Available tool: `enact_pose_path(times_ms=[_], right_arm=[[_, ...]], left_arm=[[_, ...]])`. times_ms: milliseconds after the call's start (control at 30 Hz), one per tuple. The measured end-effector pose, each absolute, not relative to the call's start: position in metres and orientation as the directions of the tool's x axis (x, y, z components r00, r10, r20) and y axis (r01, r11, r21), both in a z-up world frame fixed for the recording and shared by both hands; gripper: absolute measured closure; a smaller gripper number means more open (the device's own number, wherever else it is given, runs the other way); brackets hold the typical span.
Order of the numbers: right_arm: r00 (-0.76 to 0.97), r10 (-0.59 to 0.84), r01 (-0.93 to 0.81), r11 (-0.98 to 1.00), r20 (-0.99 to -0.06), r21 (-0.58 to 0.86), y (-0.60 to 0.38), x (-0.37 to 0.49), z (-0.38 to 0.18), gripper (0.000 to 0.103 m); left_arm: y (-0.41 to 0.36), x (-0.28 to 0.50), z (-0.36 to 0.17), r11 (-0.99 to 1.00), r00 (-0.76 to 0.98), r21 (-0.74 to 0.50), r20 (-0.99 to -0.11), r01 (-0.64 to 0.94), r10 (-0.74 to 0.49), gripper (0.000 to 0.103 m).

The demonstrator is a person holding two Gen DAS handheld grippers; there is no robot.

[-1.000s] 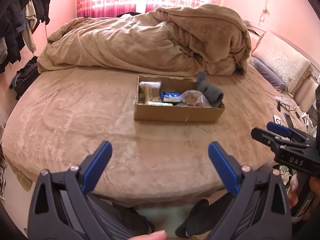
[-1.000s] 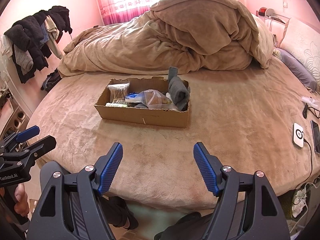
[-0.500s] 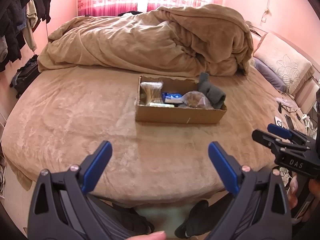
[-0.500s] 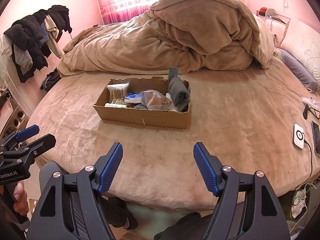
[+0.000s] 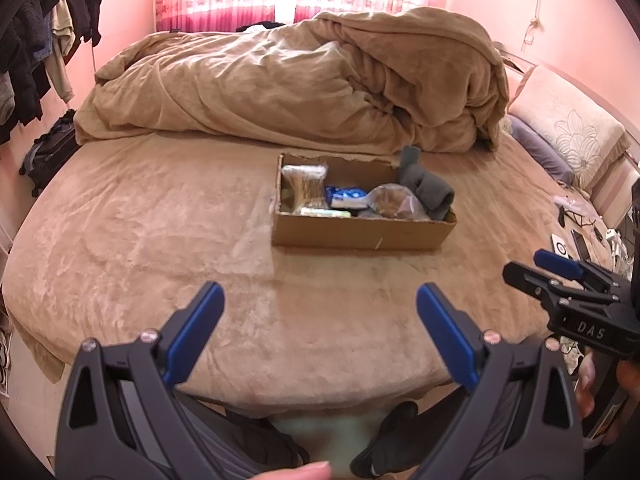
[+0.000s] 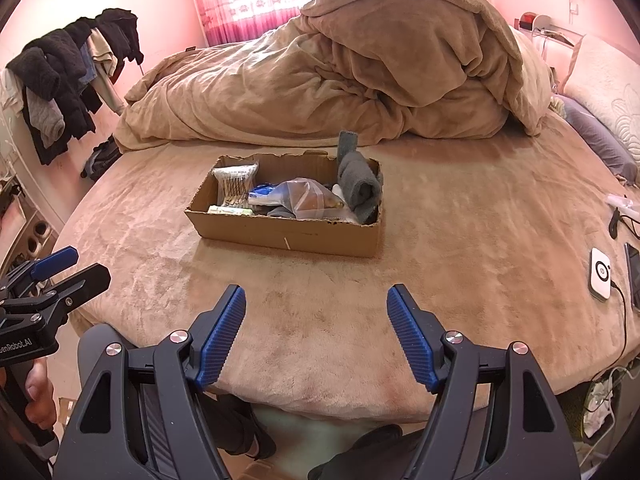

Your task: Organize objects

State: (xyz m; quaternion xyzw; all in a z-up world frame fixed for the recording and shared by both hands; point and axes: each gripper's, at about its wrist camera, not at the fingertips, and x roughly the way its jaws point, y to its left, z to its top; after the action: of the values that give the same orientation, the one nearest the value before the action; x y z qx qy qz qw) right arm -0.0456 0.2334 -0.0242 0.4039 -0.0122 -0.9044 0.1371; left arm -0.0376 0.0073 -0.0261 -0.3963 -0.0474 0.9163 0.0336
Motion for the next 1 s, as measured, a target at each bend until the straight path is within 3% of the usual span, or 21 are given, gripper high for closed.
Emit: enact_pose_path(times_ms=[1000], right_arm=[[-0.633, -0.26, 0.239, -0.961, -0.73, 0.135, 0.2339, -0.0476, -0.0271, 0.027]], left_arm=[[0.0079, -0.0409, -0.0296, -0.994, -0.681, -0.11, -0.726, -0.027, 0.099, 0.005]])
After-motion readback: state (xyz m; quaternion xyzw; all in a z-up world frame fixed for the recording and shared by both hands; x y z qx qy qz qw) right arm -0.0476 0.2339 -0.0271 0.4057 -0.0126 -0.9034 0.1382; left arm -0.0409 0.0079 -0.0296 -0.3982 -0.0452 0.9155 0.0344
